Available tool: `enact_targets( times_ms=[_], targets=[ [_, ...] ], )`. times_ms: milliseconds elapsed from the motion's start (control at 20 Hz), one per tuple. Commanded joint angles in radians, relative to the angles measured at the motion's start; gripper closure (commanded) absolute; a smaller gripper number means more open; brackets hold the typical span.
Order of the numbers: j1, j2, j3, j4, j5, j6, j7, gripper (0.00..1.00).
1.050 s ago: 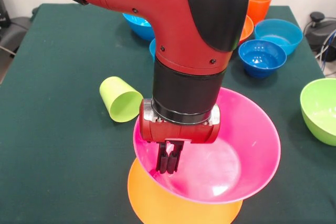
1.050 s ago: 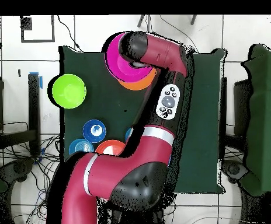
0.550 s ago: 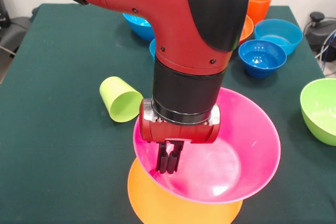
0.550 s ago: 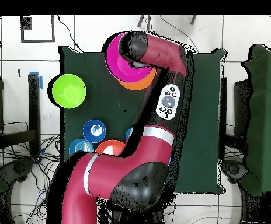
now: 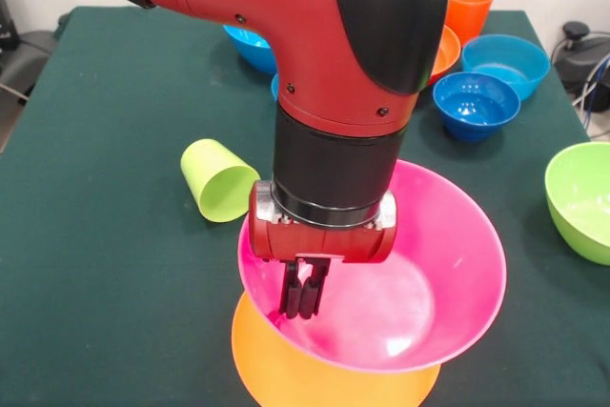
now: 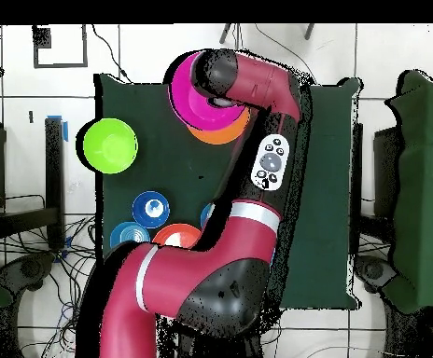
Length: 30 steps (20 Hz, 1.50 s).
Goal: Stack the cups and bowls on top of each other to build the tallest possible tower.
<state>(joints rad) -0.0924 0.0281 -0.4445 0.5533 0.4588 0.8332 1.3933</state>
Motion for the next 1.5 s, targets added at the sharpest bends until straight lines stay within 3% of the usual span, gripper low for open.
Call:
enact_targets(
  times_ms=[50,700,950,1500],
  targets=[
    [-0.033,0.021,0.066,-0.01,-0.068,0.106,0.003,1.0],
    [-0.033,0.013,0.082,0.0,-0.071,0.093,-0.014,1.0],
    [-0.03,-0.005,0.109,0.034,-0.069,0.046,-0.025,1.0],
    [-0.021,0.001,0.093,0.025,-0.065,0.077,0.002,1.0]
  ],
)
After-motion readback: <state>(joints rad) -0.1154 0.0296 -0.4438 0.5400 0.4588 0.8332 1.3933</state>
